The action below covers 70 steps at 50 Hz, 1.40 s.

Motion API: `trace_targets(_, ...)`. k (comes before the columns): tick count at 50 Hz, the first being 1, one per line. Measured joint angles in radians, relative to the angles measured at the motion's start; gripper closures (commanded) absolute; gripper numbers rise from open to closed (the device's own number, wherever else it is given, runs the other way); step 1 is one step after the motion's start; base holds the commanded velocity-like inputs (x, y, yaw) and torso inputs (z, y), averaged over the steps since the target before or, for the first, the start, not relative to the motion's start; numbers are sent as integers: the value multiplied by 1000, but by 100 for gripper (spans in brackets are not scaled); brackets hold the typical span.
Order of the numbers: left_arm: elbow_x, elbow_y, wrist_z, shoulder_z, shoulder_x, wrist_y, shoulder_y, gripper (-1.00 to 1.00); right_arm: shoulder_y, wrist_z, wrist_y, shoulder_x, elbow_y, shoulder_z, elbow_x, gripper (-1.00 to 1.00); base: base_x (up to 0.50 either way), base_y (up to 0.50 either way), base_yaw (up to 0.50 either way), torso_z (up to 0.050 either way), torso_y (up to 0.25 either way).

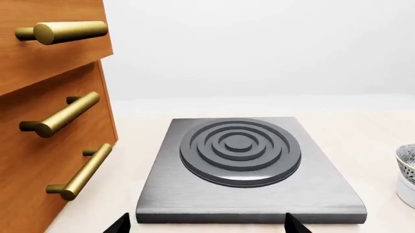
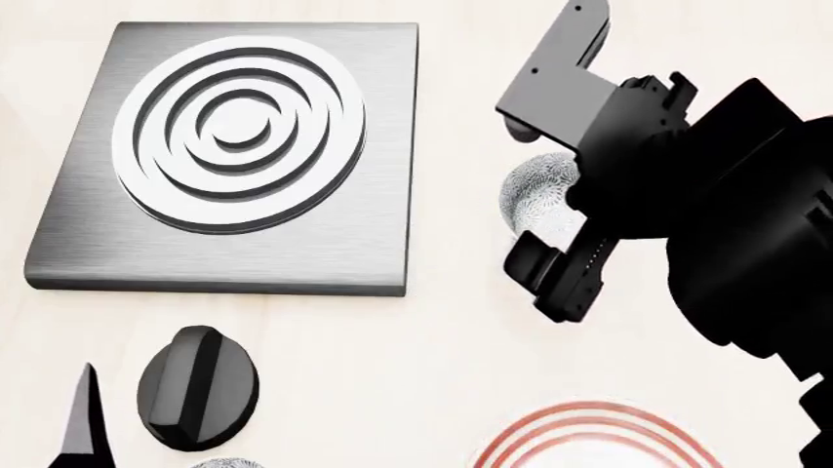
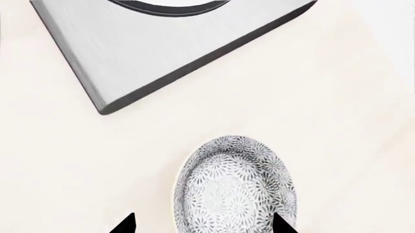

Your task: Pick the akita bowl on the ramekin and place it on the plate.

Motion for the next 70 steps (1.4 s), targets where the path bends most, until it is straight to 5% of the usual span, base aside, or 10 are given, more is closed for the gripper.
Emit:
trace_targets(55, -20, -12, -29, 3, -26, 26, 1, -100, -136, 89, -203, -103, 273, 20, -12, -100, 0, 0, 0, 0, 0)
trace_targets(56, -20, -13, -30, 3, -26, 26, 1, -100, -137, 89, -204, -104, 275, 20, -12, 100, 0, 0, 0, 0, 0)
trace_targets(70, -24, -21, -36, 5, -31, 33, 1, -100, -132, 95, -224, -103, 282, 17, -27, 100, 0, 0, 0, 0, 0)
